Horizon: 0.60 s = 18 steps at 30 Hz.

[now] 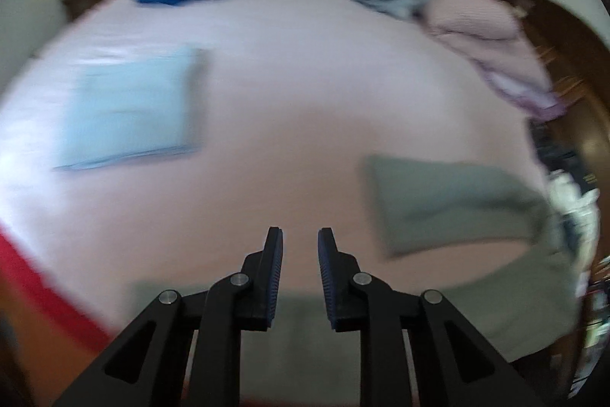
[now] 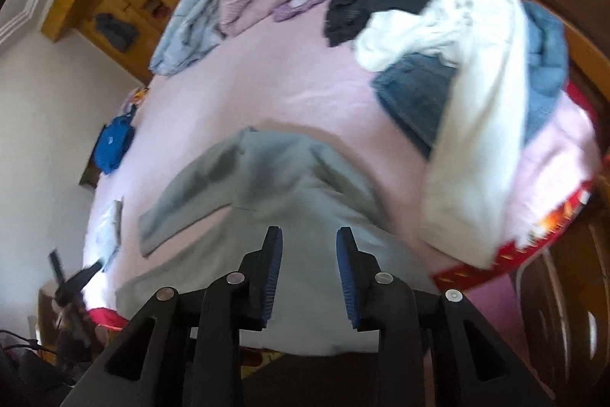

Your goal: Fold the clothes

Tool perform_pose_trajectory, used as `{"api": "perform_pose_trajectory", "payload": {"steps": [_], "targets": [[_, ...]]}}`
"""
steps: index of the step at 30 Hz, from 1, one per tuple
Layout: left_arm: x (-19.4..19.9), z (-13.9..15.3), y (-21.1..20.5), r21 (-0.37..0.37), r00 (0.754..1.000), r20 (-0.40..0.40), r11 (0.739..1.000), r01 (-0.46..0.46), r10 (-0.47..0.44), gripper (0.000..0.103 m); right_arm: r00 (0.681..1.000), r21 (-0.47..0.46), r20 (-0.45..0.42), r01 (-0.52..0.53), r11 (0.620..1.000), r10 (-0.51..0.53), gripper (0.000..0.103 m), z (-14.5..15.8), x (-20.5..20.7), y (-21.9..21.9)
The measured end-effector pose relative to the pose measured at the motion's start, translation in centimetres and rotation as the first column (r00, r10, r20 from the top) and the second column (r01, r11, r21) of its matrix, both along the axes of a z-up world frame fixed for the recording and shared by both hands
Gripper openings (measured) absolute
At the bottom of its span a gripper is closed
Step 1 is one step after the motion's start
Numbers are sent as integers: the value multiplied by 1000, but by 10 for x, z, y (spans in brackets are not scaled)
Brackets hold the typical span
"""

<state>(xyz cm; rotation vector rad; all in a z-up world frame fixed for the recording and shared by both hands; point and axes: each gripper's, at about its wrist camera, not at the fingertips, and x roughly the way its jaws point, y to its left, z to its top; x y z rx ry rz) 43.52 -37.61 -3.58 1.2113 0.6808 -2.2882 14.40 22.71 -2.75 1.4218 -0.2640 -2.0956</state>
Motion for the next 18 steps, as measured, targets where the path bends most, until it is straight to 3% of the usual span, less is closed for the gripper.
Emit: {"api": "perform_pose_trajectory", "payload": {"steps": [3, 7, 11, 13, 16, 18], "targets": [[-56, -26, 5, 100, 999, -7, 994, 49, -49, 16, 1000, 2, 11, -27, 1000, 26, 30, -5, -4, -8], [-113, -67, -8, 135, 994, 103, 991, 16, -30, 16, 999, 5, 26, -40, 999, 40, 30, -9, -4, -14], [-128, -85, -22, 230, 994, 107, 973, -35, 11, 16, 999, 8, 36, -30, 1000, 29, 30, -11, -4, -12], [-133, -92, -25, 315, 996, 83, 948, -41, 15, 18, 999, 5, 39, -24, 1000, 24, 30, -12, -7, -12], [-139, -94, -26, 359, 998, 62, 933, -26, 4, 24, 999, -6, 44, -22, 1000, 22, 30, -13, -9, -13], [-144, -95, -25, 339, 998, 56, 941, -5, -14, 24, 999, -9, 47, -25, 1000, 26, 30, -15, -11, -15]]}}
